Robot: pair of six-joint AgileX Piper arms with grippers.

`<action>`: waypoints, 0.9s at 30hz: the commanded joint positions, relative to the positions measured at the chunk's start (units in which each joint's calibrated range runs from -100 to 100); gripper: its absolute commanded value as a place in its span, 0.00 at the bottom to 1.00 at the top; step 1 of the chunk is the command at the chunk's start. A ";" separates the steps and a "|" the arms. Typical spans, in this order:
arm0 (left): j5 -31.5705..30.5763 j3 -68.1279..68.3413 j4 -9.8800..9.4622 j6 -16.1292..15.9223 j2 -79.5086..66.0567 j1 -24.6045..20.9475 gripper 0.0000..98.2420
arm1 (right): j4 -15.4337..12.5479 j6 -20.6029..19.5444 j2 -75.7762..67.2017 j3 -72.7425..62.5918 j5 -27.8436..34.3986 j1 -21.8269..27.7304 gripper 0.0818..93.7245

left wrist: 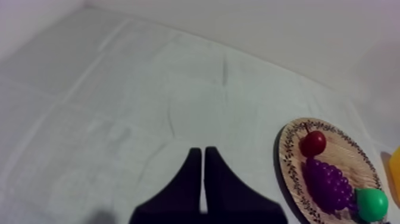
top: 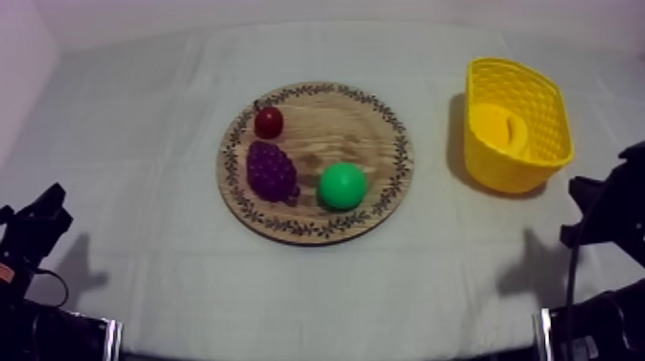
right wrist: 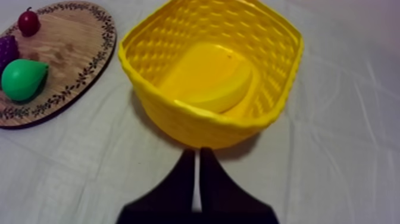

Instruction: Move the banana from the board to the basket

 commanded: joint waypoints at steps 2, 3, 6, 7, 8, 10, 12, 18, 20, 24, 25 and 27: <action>-0.02 0.03 0.02 -0.03 -0.03 -0.01 0.00 | -0.70 0.48 -7.06 1.24 0.70 0.66 0.01; -0.02 0.03 0.02 -0.03 -0.03 -0.01 0.00 | -0.84 0.58 -7.84 1.58 0.93 0.78 0.01; -0.02 0.03 0.02 0.00 -0.03 -0.01 0.00 | -1.34 1.05 -10.15 2.78 1.44 1.05 0.01; -0.02 0.03 0.02 -0.01 -0.03 -0.01 0.00 | -1.55 1.29 -10.75 3.29 1.49 1.14 0.01; -0.02 0.03 0.02 -0.01 -0.03 -0.01 0.00 | -1.65 1.39 -11.16 3.68 1.46 1.23 0.01; -0.02 0.03 0.02 -0.01 -0.03 -0.01 0.00 | -1.78 1.47 -11.66 4.24 1.22 1.52 0.01; -0.02 0.03 0.02 -0.01 -0.03 -0.01 0.00 | -1.88 1.36 -11.90 4.53 1.06 1.80 0.01; -0.02 0.03 0.02 0.01 -0.03 -0.01 0.00 | -1.61 0.07 -12.11 4.90 0.83 2.26 0.01; -0.02 0.03 0.02 0.01 -0.03 -0.01 0.00 | -0.87 -1.37 -12.12 5.12 0.52 2.41 0.01; -0.02 0.03 0.02 0.02 -0.03 -0.01 0.00 | 0.18 -2.65 -12.13 5.78 -1.08 2.79 0.01; -0.02 0.03 0.02 0.00 -0.03 -0.01 0.00 | 0.26 -2.54 -12.13 6.16 -2.66 2.84 0.01; -0.02 0.03 0.02 -0.01 -0.03 -0.01 0.00 | 0.34 -1.82 -12.13 6.66 -4.97 2.91 0.01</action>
